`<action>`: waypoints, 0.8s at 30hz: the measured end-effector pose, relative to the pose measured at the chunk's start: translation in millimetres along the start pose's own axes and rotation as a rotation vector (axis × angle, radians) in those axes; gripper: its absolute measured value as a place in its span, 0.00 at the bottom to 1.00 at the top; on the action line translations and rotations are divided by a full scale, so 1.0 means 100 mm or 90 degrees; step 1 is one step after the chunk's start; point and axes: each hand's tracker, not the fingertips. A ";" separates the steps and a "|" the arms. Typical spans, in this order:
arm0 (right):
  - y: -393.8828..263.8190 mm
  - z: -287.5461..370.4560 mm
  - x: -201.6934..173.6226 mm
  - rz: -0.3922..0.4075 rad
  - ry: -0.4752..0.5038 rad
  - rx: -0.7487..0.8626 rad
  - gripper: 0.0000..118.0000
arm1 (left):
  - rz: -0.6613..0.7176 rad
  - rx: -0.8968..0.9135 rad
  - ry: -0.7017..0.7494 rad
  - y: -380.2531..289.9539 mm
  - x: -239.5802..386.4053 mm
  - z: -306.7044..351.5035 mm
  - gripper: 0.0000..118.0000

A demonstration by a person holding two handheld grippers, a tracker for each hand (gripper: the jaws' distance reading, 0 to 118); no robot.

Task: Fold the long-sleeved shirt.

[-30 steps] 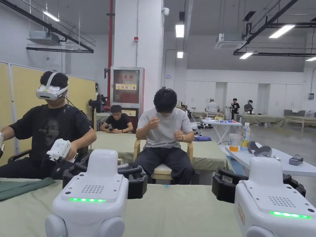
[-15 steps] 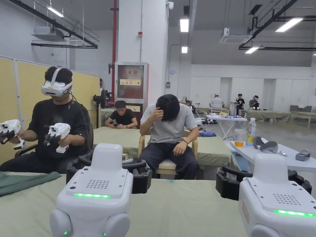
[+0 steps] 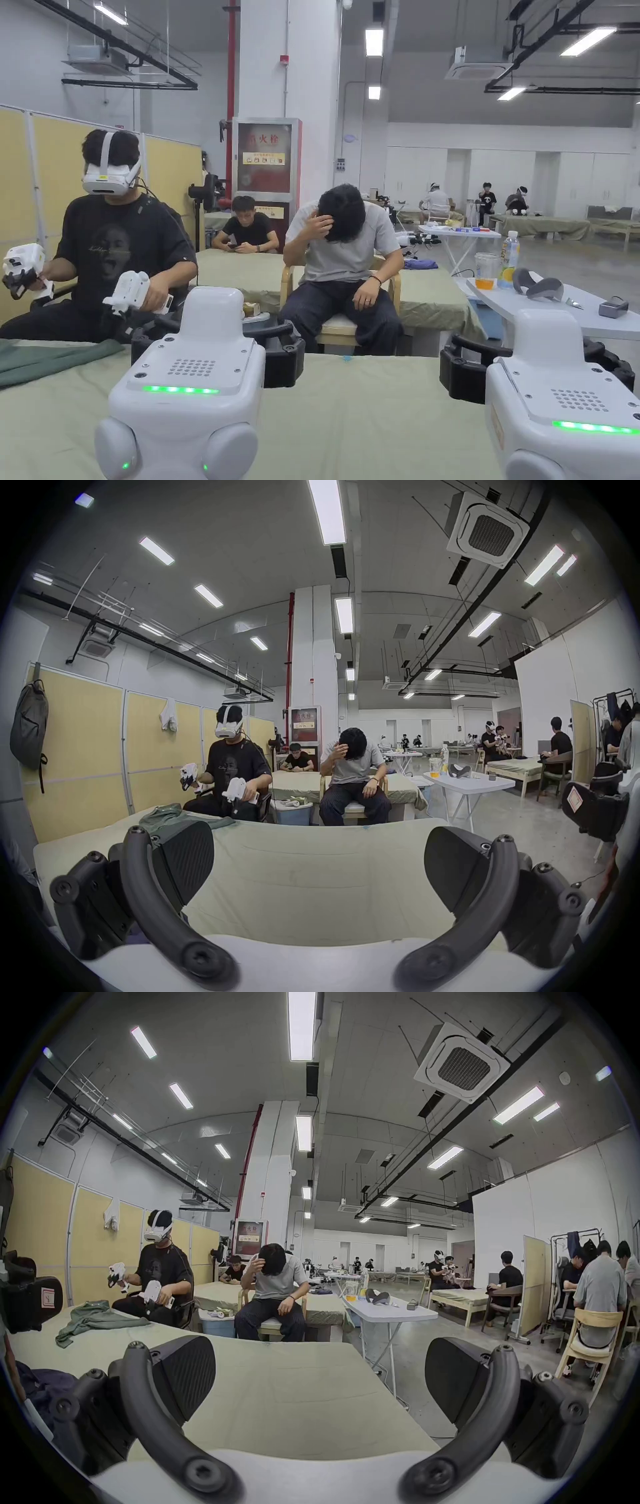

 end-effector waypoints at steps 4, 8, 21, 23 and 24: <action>-0.01 0.01 0.02 0.031 0.002 -0.001 0.83 | -0.005 -0.027 -0.081 0.02 0.05 0.00 0.99; 0.00 -0.02 0.15 -0.011 -0.019 0.009 0.08 | -0.061 -0.029 0.004 0.05 0.14 -0.10 0.05; 0.35 -0.10 -1.24 -0.056 0.191 -0.006 0.08 | -0.052 -0.044 0.133 0.20 -1.03 0.10 0.05; 0.40 -0.07 -1.67 -0.050 0.249 -0.004 0.08 | -0.056 -0.037 0.189 0.24 -1.38 0.26 0.05; 0.41 -0.02 -1.90 -0.055 0.284 0.003 0.08 | -0.050 -0.033 0.221 0.25 -1.58 0.37 0.05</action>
